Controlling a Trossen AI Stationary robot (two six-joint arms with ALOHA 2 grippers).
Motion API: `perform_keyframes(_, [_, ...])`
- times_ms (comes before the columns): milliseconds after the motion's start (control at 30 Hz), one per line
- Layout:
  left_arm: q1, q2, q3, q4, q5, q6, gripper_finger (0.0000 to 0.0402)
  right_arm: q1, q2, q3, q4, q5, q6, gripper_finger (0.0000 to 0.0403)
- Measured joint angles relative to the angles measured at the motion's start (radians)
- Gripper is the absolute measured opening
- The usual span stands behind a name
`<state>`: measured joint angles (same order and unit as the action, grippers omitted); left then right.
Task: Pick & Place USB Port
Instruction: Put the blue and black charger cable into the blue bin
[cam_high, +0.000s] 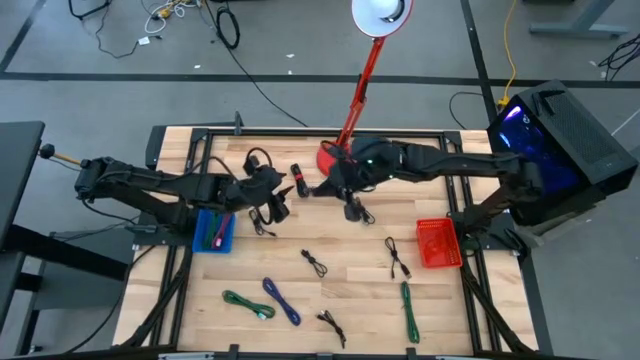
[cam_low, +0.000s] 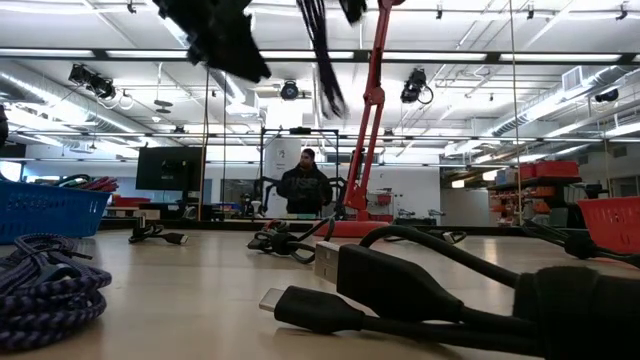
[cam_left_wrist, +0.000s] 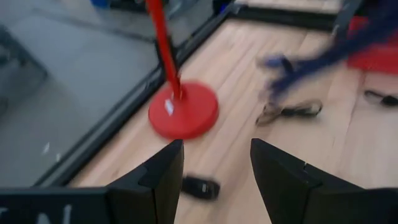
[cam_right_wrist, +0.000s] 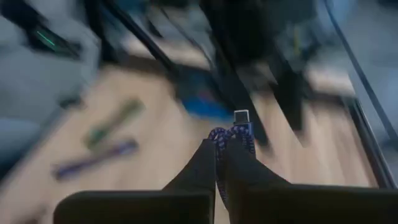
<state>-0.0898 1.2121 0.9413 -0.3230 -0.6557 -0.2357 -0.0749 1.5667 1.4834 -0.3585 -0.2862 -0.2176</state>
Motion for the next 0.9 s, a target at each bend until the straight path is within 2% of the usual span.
perform_keyframes(300, [0.0, 0.0, 0.0, 0.216, 0.119, 0.201, 0.0193, 0.078, -0.004, 0.0, 0.205, 0.016, -0.016, 0.0004])
perform_keyframes(533, [0.0, 0.0, 0.0, 0.211, 0.24, 0.253, 0.0193, 0.083, -0.004, 0.0, 0.198, 0.041, -0.026, 0.0004])
perform_keyframes(900, [-0.005, -0.034, -0.001, 0.167, 0.273, 0.274, 0.0193, 0.082, -0.004, -0.001, 0.16, 0.043, -0.031, 0.0004])
